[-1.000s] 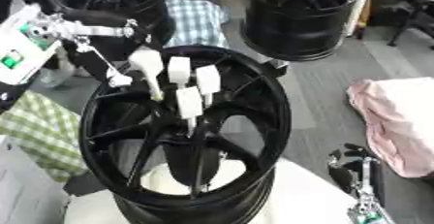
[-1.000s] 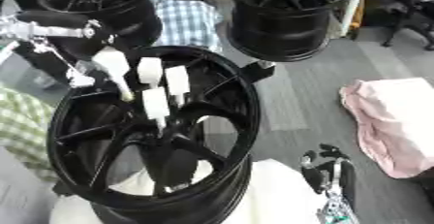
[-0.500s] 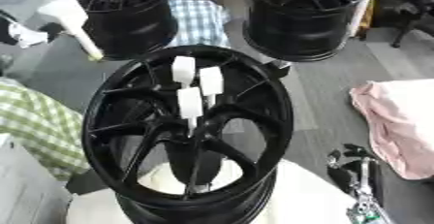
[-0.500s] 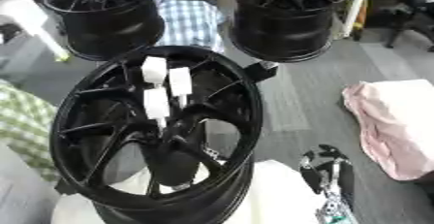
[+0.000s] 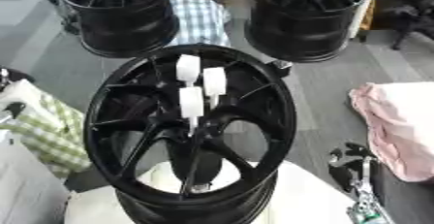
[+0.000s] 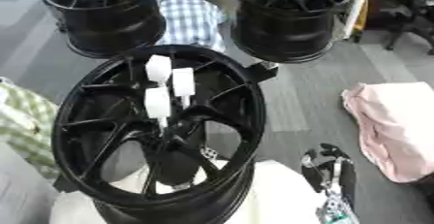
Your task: Pull the pin out of the wheel hub.
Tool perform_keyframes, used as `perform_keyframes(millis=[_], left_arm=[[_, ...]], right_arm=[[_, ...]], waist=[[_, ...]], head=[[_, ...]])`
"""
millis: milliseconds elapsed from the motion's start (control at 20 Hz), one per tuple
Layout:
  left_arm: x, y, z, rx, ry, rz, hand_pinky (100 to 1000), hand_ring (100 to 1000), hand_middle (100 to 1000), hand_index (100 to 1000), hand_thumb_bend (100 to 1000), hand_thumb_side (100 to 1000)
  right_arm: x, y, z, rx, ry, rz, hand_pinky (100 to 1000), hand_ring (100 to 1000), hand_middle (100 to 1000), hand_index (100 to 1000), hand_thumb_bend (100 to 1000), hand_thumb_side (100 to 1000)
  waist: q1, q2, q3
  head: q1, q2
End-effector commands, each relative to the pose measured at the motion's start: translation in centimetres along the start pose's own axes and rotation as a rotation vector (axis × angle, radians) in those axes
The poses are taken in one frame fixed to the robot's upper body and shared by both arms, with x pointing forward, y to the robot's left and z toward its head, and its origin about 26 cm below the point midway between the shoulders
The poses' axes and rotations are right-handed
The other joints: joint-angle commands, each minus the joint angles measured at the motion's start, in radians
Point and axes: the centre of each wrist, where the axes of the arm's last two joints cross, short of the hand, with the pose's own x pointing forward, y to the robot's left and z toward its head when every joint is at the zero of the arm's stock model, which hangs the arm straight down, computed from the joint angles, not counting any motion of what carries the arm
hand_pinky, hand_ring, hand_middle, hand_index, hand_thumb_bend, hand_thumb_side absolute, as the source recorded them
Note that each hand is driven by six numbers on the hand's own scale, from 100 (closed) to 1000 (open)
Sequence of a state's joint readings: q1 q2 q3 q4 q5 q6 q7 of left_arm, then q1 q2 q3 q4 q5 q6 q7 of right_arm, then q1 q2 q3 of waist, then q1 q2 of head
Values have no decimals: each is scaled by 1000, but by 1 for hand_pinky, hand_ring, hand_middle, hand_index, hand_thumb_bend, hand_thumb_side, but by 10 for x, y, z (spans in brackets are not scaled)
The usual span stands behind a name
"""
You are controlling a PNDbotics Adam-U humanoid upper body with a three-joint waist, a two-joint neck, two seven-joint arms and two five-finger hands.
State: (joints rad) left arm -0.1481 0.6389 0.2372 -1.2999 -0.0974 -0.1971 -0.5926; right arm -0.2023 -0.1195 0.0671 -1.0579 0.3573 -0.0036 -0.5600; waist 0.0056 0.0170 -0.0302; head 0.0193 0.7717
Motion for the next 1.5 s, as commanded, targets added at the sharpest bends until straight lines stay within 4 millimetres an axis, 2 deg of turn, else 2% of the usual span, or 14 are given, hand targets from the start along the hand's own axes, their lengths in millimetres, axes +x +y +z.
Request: perform_keyframes(millis=[50,150,300,500,650,800,1000,1200,1500], left_arm=[[-24,-20,10,235,68,137,799,761,768,878,421,632],[-35,-44,10,387,105,253,805,775,780,877,461,684],[-38,-71,2,544,134,379,807,781,782,872,462,716],[-34,-99,-8,577,140,459,797,764,763,860,403,700],[-31,-114,-13,590,140,511,786,746,745,837,318,684],[-31,-129,-19,594,149,547,782,740,737,828,277,672],[-32,-145,-25,578,164,553,775,727,724,814,241,652],[-30,-150,-28,568,159,524,772,722,719,813,225,644],[-22,-154,-33,549,120,586,774,722,719,813,223,643]], right_arm=[[8,-7,-9,-28,-22,-15,660,511,620,751,100,218],[8,-7,-9,-30,-20,-15,660,511,620,750,100,217],[8,-6,-8,-29,-16,-17,660,511,620,750,100,217],[9,-6,-8,-29,-17,-21,660,512,620,750,100,221],[9,-5,-8,-28,-18,-22,660,512,620,749,100,221],[10,-5,-8,-27,-18,-21,660,511,620,748,100,223],[9,-4,-8,-26,-16,-19,660,511,620,747,100,223],[8,-5,-8,-27,-13,-19,660,511,620,747,100,225],[8,-5,-8,-27,-12,-18,660,512,620,747,100,225]], waist=[[2,-4,3],[-1,-5,6],[-5,-6,7],[-8,-5,8],[-9,-5,8],[-10,-7,8],[-12,-8,8],[-13,-8,11],[-14,-9,11]], head=[[1,-2],[1,-2],[4,-2],[9,-2],[13,-2],[17,-2],[22,-2],[27,-2],[27,-2]])
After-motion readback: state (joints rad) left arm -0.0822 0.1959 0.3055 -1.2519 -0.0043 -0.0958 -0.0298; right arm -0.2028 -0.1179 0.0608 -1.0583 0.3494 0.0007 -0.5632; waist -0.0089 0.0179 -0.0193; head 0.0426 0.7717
